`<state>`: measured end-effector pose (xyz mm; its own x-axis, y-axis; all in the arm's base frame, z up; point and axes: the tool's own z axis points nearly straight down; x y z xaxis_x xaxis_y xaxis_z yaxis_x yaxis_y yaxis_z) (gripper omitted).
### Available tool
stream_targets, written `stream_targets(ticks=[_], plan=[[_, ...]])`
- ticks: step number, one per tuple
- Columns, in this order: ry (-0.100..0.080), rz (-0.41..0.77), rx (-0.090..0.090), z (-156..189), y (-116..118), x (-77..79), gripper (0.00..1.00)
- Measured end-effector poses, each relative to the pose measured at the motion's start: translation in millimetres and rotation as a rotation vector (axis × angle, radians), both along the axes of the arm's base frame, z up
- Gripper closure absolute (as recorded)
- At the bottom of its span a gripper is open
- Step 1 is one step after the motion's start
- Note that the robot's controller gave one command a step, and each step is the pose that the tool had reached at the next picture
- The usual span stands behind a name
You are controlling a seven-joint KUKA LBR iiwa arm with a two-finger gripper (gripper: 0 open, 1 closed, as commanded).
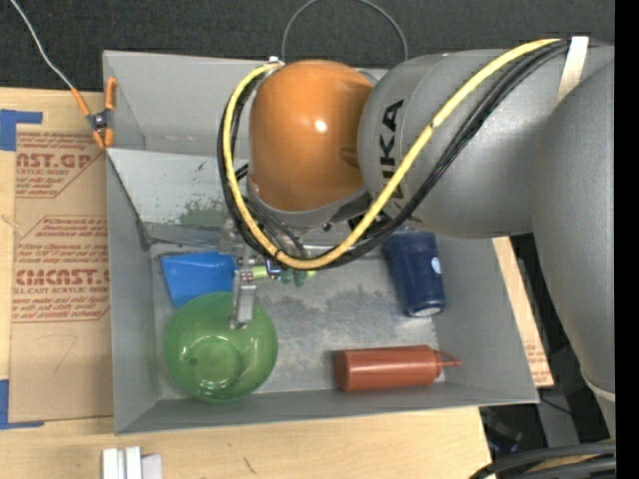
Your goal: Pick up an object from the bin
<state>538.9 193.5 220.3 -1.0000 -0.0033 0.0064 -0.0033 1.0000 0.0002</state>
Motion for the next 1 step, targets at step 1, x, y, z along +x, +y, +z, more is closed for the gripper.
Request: stream_targets(ticks=[1], plan=[[-0.008, -0.003, 0.002, 4.8, -1.4, 1.8, 0.00]])
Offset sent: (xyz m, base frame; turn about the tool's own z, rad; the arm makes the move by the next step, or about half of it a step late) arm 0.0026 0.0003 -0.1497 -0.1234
